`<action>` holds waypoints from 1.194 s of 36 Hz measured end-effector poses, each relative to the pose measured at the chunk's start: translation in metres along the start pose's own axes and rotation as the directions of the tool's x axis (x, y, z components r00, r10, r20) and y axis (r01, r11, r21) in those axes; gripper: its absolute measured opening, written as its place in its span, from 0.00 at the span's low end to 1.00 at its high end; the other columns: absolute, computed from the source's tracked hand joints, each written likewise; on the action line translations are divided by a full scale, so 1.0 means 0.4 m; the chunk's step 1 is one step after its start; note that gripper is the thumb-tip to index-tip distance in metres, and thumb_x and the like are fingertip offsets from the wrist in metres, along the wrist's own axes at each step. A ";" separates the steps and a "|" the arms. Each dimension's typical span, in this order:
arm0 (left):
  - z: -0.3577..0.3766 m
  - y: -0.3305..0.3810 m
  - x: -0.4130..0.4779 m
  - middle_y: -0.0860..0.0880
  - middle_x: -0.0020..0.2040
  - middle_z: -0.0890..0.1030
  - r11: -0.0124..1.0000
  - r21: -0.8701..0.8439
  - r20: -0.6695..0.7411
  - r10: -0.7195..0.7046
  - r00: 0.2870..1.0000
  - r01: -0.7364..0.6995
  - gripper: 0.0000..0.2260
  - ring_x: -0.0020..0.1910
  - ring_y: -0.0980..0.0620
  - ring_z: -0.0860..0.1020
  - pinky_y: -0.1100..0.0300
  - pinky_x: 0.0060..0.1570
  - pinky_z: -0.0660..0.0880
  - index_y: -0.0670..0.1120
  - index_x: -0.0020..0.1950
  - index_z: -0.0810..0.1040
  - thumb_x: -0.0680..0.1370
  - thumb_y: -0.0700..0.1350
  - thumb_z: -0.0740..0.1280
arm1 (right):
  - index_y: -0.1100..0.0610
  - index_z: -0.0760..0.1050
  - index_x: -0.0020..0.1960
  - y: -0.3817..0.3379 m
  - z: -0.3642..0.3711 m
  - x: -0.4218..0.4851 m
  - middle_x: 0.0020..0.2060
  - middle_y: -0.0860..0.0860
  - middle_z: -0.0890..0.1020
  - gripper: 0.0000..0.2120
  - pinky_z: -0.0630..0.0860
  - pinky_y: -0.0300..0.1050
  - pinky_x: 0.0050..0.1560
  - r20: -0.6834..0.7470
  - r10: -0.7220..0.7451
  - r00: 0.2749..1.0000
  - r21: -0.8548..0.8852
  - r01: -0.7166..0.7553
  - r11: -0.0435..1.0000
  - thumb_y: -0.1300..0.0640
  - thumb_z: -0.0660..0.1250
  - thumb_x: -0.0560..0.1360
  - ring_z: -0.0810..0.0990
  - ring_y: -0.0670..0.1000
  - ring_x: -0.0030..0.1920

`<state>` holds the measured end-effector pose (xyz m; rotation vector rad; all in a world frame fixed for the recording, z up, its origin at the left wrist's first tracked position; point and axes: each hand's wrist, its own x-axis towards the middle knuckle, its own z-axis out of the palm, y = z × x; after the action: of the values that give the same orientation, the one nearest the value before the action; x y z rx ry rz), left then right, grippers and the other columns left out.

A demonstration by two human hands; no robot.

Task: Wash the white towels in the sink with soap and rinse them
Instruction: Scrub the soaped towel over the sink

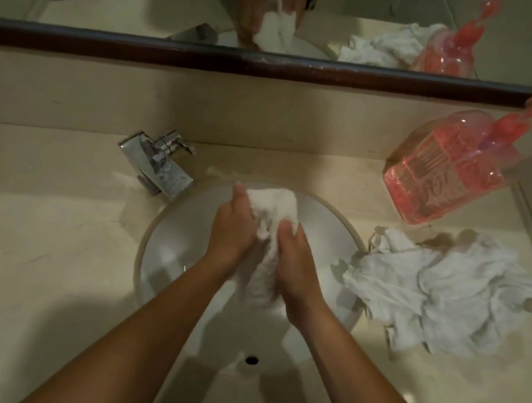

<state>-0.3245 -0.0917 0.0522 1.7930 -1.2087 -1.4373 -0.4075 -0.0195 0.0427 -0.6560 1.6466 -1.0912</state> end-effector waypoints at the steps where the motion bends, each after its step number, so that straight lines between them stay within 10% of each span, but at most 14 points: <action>1: 0.005 -0.005 -0.013 0.46 0.47 0.85 1.000 0.011 0.025 0.006 1.000 -0.006 0.35 0.53 0.43 0.83 0.50 0.57 0.78 0.42 0.51 0.84 0.88 0.64 0.45 | 0.50 0.76 0.69 0.003 -0.003 0.014 0.60 0.46 0.84 0.18 0.78 0.46 0.62 -0.023 -0.001 1.000 -0.007 0.001 1.000 0.45 0.53 0.88 0.83 0.45 0.59; 7: 0.041 -0.059 -0.055 0.51 0.54 0.77 0.993 0.096 0.177 0.050 0.983 -0.067 0.30 0.55 0.55 0.74 0.65 0.52 0.65 0.43 0.70 0.81 0.89 0.58 0.45 | 0.52 0.71 0.75 0.027 -0.031 0.098 0.68 0.51 0.80 0.20 0.75 0.56 0.72 -0.108 0.081 0.991 -0.030 -0.085 0.996 0.45 0.53 0.88 0.79 0.53 0.67; 16: 0.041 -0.179 0.104 0.62 0.52 0.78 0.966 0.053 0.106 0.245 0.964 -0.252 0.26 0.53 0.60 0.78 0.62 0.54 0.72 0.51 0.72 0.76 0.84 0.65 0.53 | 0.50 0.78 0.70 0.137 0.006 0.196 0.60 0.47 0.86 0.17 0.81 0.48 0.65 -0.029 0.051 0.998 0.056 -0.049 0.997 0.48 0.54 0.89 0.85 0.47 0.60; 21: 0.053 -0.223 0.172 0.52 0.59 0.85 0.971 -0.025 0.067 0.239 0.969 -0.237 0.37 0.58 0.53 0.83 0.46 0.63 0.80 0.50 0.70 0.77 0.74 0.75 0.54 | 0.52 0.79 0.69 0.163 0.012 0.253 0.60 0.49 0.87 0.19 0.78 0.55 0.69 -0.008 -0.019 1.000 0.051 0.020 0.999 0.48 0.54 0.89 0.85 0.48 0.61; 43: 0.090 -0.264 0.134 0.46 0.73 0.79 0.913 -0.049 0.126 0.409 0.904 -0.406 0.28 0.71 0.47 0.77 0.48 0.75 0.71 0.48 0.79 0.73 0.88 0.61 0.48 | 0.54 0.77 0.71 0.242 -0.006 0.215 0.57 0.52 0.85 0.19 0.82 0.52 0.58 -0.060 -0.058 0.997 0.267 0.072 0.961 0.46 0.55 0.88 0.84 0.54 0.57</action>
<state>-0.3243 -0.0870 -0.0714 1.3376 -1.5241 -1.3289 -0.4308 -0.0469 -0.0818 -0.5099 1.4919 -1.3613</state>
